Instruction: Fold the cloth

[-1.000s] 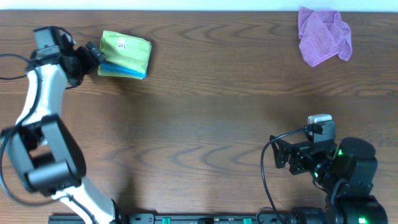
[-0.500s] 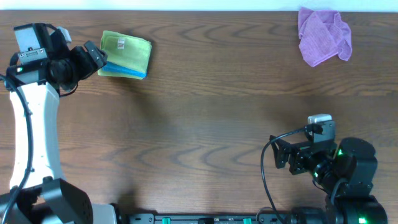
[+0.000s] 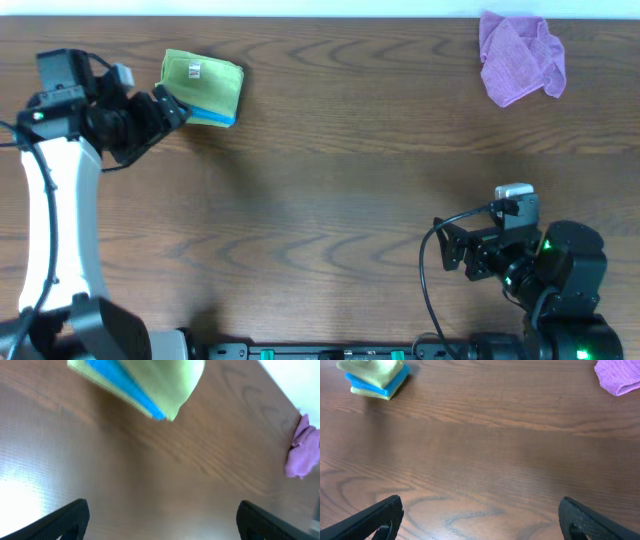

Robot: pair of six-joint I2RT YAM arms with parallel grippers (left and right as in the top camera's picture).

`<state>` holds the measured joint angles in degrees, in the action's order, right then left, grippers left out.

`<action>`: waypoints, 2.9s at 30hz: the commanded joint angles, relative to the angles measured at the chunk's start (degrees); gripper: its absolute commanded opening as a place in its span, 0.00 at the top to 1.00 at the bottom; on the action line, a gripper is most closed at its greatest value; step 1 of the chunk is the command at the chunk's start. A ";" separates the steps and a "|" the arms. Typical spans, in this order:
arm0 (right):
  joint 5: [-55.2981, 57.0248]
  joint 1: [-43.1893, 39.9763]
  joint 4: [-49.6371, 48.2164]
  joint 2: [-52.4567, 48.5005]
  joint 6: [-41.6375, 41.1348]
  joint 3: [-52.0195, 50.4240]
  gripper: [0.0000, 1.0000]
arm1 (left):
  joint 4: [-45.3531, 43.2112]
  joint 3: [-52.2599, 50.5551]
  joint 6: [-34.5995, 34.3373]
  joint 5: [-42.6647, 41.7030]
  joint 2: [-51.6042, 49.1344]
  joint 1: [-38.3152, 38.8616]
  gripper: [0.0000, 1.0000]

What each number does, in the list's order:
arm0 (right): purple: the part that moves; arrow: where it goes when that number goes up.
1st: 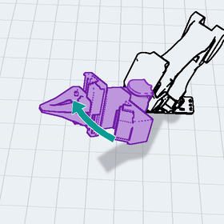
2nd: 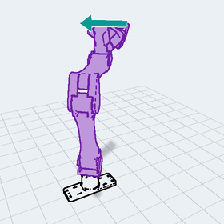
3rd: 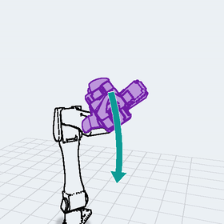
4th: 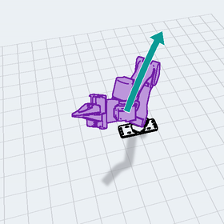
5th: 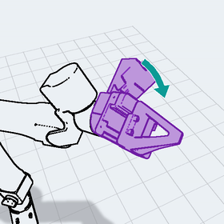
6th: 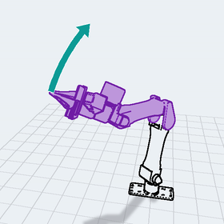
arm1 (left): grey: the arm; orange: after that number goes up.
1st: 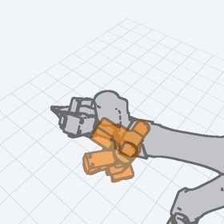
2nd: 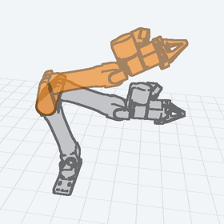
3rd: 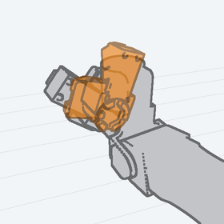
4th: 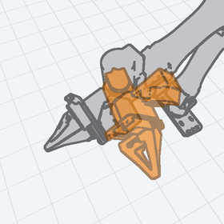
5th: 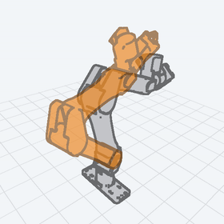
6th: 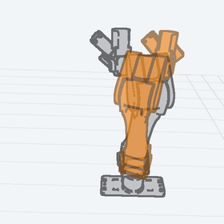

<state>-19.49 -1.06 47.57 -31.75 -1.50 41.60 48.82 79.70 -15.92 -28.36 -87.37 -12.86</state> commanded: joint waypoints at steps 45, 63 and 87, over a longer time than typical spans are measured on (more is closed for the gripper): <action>0.15 -0.48 0.04 0.24 -0.59 -0.15 0.01 | -22.64 -72.28 17.66 29.81 87.19 10.71 0.05; 0.15 -0.48 0.22 0.24 -0.59 -0.15 0.01 | -22.64 -72.28 17.66 29.83 87.17 10.69 0.05; 18.69 -0.42 -9.51 29.16 1.16 -32.68 0.01 | -22.64 -72.28 17.66 29.83 87.17 10.69 0.05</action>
<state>-3.60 -1.06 37.95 -3.40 -1.63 9.74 25.61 8.36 1.34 0.45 -0.69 -2.46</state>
